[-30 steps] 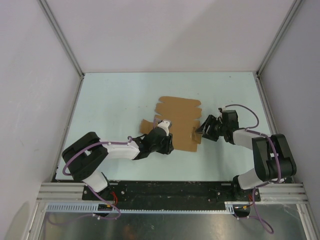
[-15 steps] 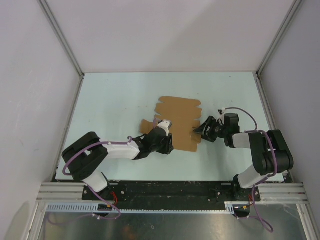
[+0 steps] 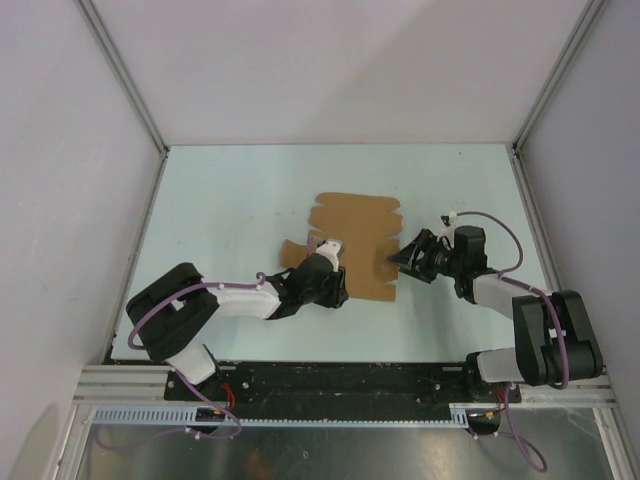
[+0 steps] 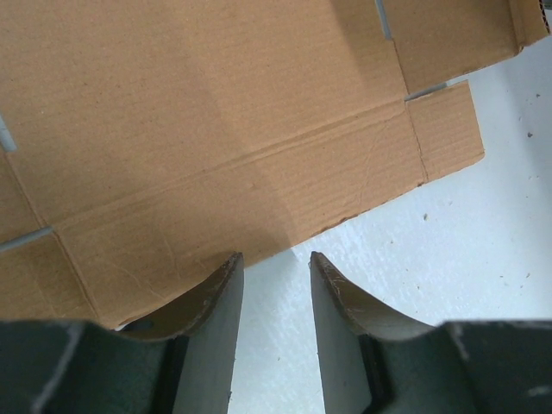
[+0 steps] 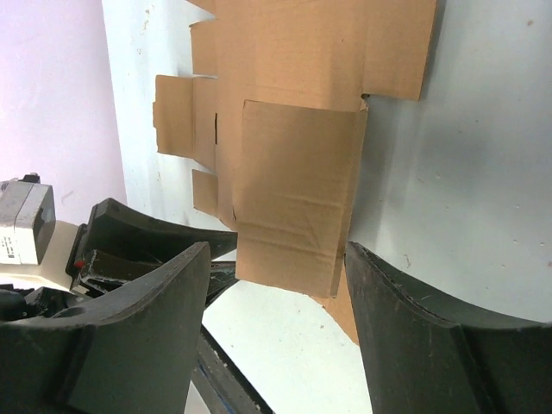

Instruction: Fold the paper box

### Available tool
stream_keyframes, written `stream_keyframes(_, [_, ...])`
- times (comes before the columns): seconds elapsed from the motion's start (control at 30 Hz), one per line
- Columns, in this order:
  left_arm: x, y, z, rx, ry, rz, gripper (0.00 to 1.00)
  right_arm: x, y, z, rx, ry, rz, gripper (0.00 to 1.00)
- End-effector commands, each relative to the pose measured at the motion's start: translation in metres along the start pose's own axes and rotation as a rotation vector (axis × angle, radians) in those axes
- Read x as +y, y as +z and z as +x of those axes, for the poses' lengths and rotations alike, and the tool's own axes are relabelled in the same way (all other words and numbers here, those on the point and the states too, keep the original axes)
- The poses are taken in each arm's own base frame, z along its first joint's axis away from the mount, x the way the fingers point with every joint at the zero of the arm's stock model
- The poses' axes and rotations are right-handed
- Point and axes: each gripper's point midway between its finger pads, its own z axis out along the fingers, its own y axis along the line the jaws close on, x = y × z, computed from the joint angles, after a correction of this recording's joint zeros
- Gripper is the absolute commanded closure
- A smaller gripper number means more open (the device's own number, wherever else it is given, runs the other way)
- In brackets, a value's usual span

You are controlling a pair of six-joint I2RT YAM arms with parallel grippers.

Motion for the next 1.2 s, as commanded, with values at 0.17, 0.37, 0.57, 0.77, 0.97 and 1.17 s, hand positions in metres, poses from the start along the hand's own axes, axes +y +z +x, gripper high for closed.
stream_keyframes(0.17, [0.001, 0.004, 0.021, 0.076, -0.007, 0.005, 0.58, 0.012, 0.006, 0.000, 0.022, -0.001, -0.069, 0.30])
stream_keyframes(0.37, [0.001, 0.002, 0.023, 0.078, -0.008, 0.005, 0.58, 0.028, 0.019, 0.003, 0.040, 0.005, -0.157, 0.30])
stream_keyframes(0.57, [0.002, 0.002, 0.024, 0.081, -0.014, 0.005, 0.59, 0.046, 0.029, 0.009, 0.046, -0.007, -0.226, 0.30])
stream_keyframes(0.77, [0.002, 0.002, 0.025, 0.083, -0.013, 0.005, 0.59, 0.039, 0.040, 0.013, 0.051, 0.018, -0.218, 0.31])
stream_keyframes(0.97, [0.003, 0.003, 0.028, 0.091, -0.012, 0.002, 0.59, 0.028, 0.053, 0.015, 0.056, 0.052, -0.214, 0.49])
stream_keyframes(1.17, [0.004, 0.002, 0.027, 0.089, -0.011, 0.002, 0.59, 0.018, 0.067, 0.017, 0.070, 0.058, -0.195, 0.69])
